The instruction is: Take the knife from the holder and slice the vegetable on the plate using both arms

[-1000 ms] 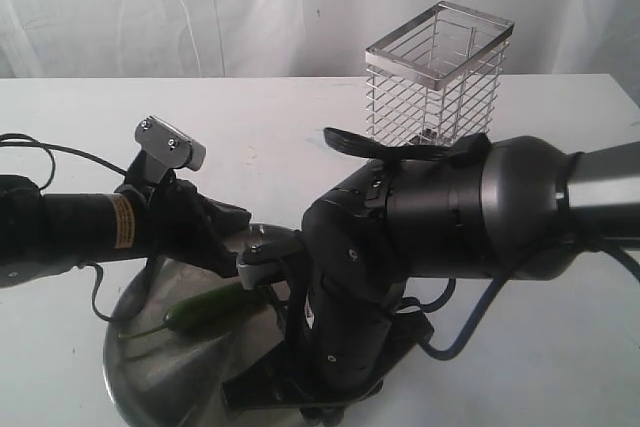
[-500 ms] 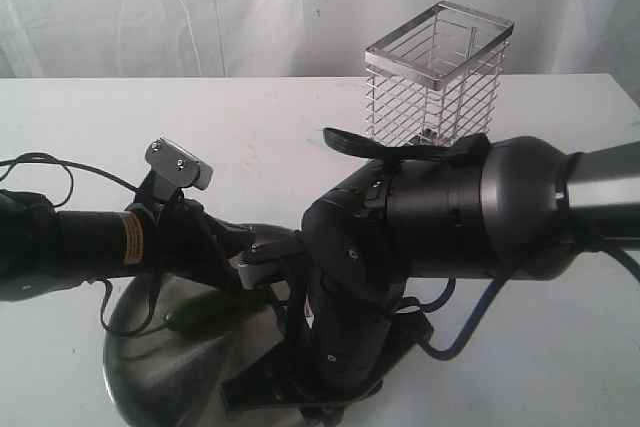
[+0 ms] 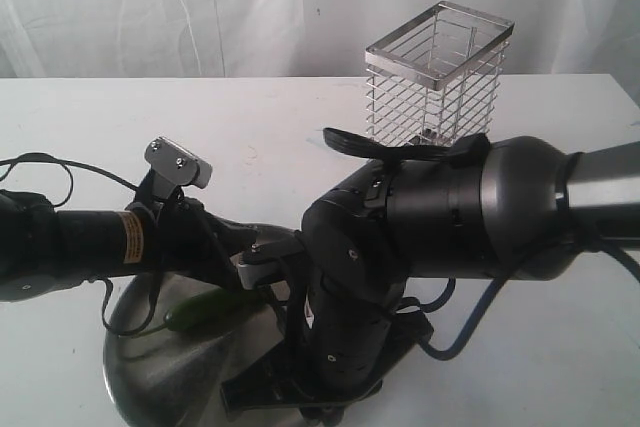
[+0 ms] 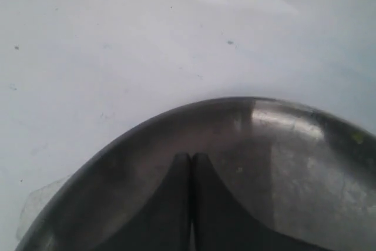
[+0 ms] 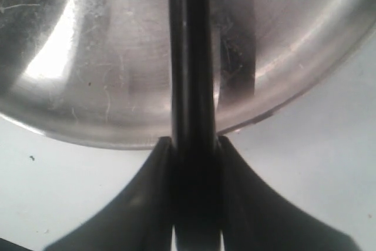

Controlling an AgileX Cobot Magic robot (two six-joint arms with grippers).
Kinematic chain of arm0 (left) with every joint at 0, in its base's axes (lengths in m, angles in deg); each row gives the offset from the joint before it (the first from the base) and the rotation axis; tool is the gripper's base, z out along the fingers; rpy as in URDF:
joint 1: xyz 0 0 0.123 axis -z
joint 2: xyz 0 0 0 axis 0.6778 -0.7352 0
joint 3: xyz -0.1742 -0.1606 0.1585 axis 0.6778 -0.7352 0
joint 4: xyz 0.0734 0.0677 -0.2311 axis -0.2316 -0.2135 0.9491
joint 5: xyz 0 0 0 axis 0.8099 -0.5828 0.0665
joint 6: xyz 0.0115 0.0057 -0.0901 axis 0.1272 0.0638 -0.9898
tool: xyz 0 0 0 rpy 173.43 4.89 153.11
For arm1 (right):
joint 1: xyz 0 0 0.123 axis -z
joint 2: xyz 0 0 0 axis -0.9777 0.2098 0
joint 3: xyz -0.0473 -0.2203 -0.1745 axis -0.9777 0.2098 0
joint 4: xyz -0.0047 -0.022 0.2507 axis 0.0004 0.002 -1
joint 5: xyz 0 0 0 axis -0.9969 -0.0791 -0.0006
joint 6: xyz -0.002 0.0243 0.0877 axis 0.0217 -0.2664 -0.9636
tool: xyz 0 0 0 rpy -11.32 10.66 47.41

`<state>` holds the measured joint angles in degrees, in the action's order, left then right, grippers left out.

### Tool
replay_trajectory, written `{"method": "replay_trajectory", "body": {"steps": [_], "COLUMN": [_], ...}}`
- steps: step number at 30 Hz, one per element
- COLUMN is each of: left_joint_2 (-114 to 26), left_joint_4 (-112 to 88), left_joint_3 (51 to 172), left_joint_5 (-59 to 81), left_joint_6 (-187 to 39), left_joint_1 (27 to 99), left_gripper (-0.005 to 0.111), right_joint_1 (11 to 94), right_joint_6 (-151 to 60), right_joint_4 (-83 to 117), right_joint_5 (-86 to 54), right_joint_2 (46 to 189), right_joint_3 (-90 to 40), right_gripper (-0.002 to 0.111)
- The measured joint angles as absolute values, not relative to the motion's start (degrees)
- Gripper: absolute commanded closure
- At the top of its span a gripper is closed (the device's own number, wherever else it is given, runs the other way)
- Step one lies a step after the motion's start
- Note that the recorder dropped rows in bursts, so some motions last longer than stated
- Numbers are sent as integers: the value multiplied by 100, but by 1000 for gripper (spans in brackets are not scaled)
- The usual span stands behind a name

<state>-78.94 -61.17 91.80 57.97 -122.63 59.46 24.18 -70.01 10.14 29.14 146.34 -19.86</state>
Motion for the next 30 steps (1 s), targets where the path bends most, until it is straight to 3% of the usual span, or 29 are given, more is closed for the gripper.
{"method": "replay_trajectory", "body": {"steps": [30], "left_joint_2": [-8614], "left_joint_4": [-5691], "left_joint_3": [9264], "left_joint_5": [5808], "left_joint_6": [-12217], "left_joint_1": [5920], "left_gripper": [107], "right_joint_1": [2395], "right_joint_6": [-7001], "right_joint_4": [1027], "right_joint_5": [2758], "right_joint_2": [14790], "right_joint_3": [-1847], "right_gripper": [108]}}
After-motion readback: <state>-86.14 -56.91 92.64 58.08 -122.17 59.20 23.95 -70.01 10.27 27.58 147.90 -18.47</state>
